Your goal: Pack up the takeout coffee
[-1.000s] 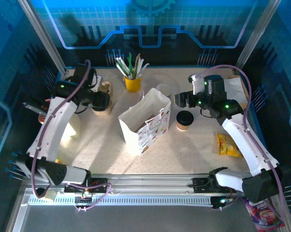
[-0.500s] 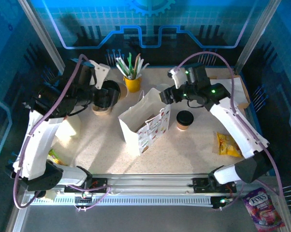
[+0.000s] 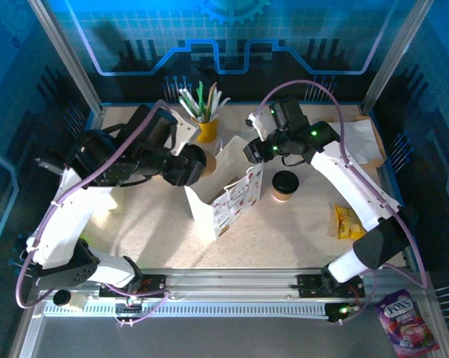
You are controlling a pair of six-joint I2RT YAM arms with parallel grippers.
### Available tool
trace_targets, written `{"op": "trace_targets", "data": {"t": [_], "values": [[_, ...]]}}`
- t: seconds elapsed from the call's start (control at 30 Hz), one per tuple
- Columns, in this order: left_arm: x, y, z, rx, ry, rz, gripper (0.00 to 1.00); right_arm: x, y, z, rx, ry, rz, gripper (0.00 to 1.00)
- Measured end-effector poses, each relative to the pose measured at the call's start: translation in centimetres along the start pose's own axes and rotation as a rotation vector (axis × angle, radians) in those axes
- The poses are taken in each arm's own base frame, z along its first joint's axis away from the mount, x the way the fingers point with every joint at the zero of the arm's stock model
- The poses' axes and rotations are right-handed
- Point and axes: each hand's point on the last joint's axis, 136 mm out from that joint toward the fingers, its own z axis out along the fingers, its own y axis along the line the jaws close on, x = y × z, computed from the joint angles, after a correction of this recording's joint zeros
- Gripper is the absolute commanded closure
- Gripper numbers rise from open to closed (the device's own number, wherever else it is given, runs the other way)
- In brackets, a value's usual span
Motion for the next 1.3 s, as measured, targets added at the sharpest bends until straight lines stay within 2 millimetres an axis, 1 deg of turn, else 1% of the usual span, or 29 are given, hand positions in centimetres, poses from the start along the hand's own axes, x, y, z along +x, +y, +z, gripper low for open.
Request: {"op": "trace_targets", "data": {"t": [0.23,0.33,0.47,0.67,0.93,1.17,1.3], "values": [[0.0,-1.5,2.9,0.002,0.085,0.030,0.40,0.0,0.0,0.0,0.000,0.001,-0.007,0.73],[0.1,-1.7,4.1,-0.004,0.118,0.035,0.40,0.0,0.0,0.0,0.000,0.000,-0.010,0.75],[0.2,-1.9,5.1,-0.008,0.147,0.041,0.41,0.0,0.0,0.0,0.000,0.000,-0.013,0.78],[0.7,-2.3,6.1,-0.011,0.193,0.051,0.41,0.0,0.0,0.1,-0.001,0.002,-0.012,0.83],[1.7,-3.0,7.0,-0.004,0.240,0.037,0.42,0.1,0.0,0.2,-0.002,0.004,-0.012,0.86],[2.8,-2.9,8.0,-0.017,0.287,0.026,0.41,0.4,0.4,0.4,-0.008,0.009,0.000,0.87],[3.1,-2.7,8.3,-0.022,0.303,0.026,0.41,0.8,0.6,-0.2,-0.008,-0.001,0.014,0.86]]}}
